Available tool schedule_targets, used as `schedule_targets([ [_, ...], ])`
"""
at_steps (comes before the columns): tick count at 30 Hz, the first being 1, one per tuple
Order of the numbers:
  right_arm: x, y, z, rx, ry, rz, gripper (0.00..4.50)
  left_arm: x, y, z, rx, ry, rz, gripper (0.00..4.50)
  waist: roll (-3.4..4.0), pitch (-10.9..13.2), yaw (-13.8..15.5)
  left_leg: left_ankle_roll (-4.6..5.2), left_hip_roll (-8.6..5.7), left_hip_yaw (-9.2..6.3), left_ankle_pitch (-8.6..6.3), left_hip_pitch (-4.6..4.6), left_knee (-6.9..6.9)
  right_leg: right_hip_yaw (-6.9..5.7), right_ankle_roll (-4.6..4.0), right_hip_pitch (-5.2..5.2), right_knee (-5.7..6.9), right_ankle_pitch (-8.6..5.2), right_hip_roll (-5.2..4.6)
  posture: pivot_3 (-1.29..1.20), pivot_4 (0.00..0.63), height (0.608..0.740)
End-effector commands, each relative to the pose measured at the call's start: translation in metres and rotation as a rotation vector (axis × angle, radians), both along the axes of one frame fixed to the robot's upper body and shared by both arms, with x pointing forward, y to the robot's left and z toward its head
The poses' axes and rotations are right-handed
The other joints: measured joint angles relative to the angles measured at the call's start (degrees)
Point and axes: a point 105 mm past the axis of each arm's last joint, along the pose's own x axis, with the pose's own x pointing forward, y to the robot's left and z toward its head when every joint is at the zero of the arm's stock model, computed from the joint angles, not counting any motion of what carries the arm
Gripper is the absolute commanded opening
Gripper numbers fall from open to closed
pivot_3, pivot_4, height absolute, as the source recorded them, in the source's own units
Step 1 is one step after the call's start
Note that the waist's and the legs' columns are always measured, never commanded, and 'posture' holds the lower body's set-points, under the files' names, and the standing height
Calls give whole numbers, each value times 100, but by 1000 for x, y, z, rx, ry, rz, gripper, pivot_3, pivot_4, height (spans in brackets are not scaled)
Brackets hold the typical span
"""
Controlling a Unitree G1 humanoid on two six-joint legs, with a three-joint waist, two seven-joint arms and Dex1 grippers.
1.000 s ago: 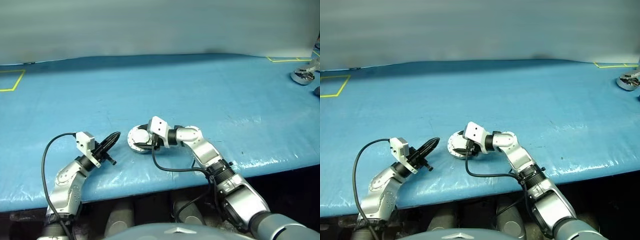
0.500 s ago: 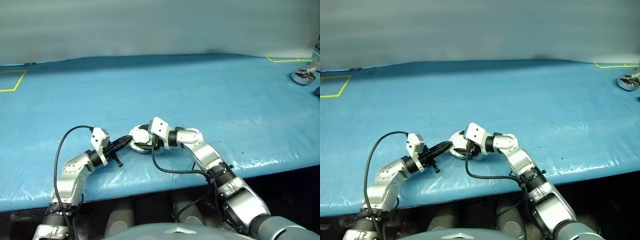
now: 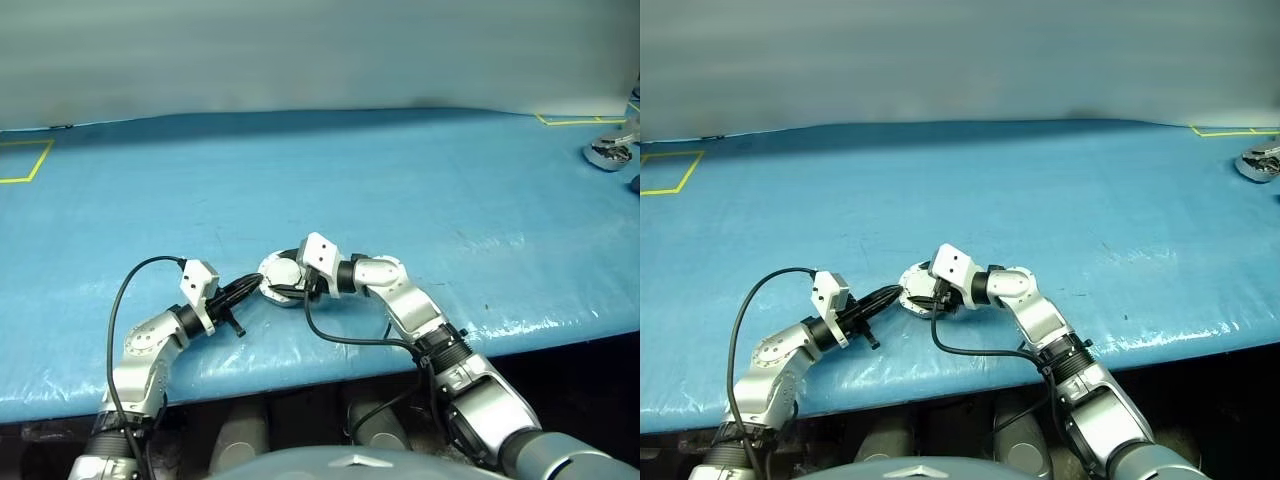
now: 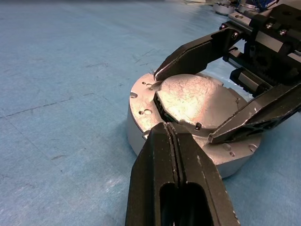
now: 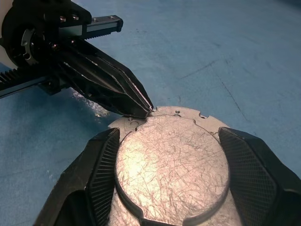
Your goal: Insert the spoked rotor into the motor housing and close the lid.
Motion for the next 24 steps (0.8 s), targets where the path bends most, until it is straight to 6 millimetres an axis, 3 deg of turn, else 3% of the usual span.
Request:
schedule_targets([
  [1, 4, -15, -9, -34, 18, -68, 4343, -7, -5, -9, -7, 41, -21, 0, 0, 0, 13, 0, 0, 0, 0, -1, -2, 0, 0, 0, -3, 0, 0, 0, 150, 740],
  [3, 4, -16, -2, -6, 8, -76, 4343, -7, -6, -9, -15, 42, -26, 0, 1, 0, 25, -1, 0, 0, -1, -7, -9, -1, 0, -1, -14, 0, 0, 0, 150, 740],
  [8, -10, -18, 36, 273, 142, -48, 4343, -8, -10, -10, -21, 44, -39, 0, 2, 2, 58, -13, 0, -3, -9, -31, -14, -3, 1, -6, -40, 1, 0, 0, 150, 740],
  [14, -14, -43, 59, 472, 286, -94, 4343, -10, -13, -12, -26, 49, -44, 0, 6, 6, 91, -33, -1, -4, -24, -50, -12, -3, 13, -12, -59, -4, 0, 0, 150, 740],
  [17, -9, -59, 53, 510, 382, -181, 4343, -11, -14, -13, -30, 50, -45, 0, 5, 6, 119, -36, -2, -7, -29, -54, -11, -4, 18, -12, -63, -7, 0, 0, 150, 740],
  [21, -5, -78, 30, 521, 545, -302, 4343, -11, -14, -13, -34, 48, -42, 0, 5, 5, 133, -38, -2, -7, -31, -76, -8, -4, 19, -32, -63, -8, 0, 0, 150, 740],
  [24, -12, -79, 21, 586, 693, -302, 4343, -11, -13, -13, -31, 43, -34, 0, 5, 6, 147, -37, -2, -6, -31, -95, -8, -3, 20, -49, -61, -7, 1, 0, 150, 740],
])
